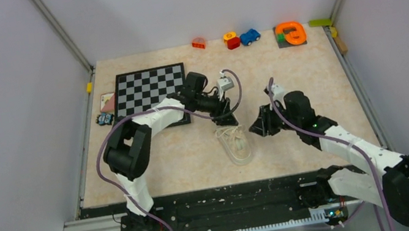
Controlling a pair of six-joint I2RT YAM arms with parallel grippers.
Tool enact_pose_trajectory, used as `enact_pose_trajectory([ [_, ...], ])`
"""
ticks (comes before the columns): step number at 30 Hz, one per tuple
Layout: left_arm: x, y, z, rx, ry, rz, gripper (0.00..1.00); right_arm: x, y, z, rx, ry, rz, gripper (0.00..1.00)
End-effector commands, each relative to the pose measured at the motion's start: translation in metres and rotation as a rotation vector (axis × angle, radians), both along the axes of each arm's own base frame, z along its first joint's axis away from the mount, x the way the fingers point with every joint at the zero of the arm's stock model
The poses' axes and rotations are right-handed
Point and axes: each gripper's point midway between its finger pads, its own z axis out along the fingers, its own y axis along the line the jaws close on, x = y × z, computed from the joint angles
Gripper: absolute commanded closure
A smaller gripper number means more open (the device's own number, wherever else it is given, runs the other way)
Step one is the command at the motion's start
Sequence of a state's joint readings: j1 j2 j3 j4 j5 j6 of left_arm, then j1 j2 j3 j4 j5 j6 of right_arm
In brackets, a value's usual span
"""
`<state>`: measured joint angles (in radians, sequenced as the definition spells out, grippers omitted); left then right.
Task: Tie the shoes
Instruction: Tie the shoelace on the shoe.
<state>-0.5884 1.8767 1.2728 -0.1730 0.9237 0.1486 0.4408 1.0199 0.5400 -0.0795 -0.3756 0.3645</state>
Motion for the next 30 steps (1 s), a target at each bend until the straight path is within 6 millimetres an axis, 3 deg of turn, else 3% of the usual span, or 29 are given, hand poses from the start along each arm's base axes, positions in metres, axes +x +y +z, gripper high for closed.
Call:
enact_pose_trajectory([
  [1, -0.006, -0.009, 0.014, -0.052, -0.021, -0.083, 0.49, 0.006, 0.015, 0.029, 0.124, -0.144, 0.049, 0.62],
  [12, -0.018, -0.007, 0.008, -0.047, 0.042, -0.148, 0.55, 0.017, 0.034, 0.012, 0.145, -0.186, 0.114, 0.69],
  [22, -0.021, -0.004, 0.001, -0.022, 0.057, -0.169, 0.65, 0.014, 0.04, -0.003, 0.119, -0.195, 0.186, 0.7],
  [30, -0.014, -0.006, -0.001, -0.008, 0.044, -0.14, 0.57, 0.011, 0.041, -0.014, 0.082, -0.195, 0.22, 0.71],
])
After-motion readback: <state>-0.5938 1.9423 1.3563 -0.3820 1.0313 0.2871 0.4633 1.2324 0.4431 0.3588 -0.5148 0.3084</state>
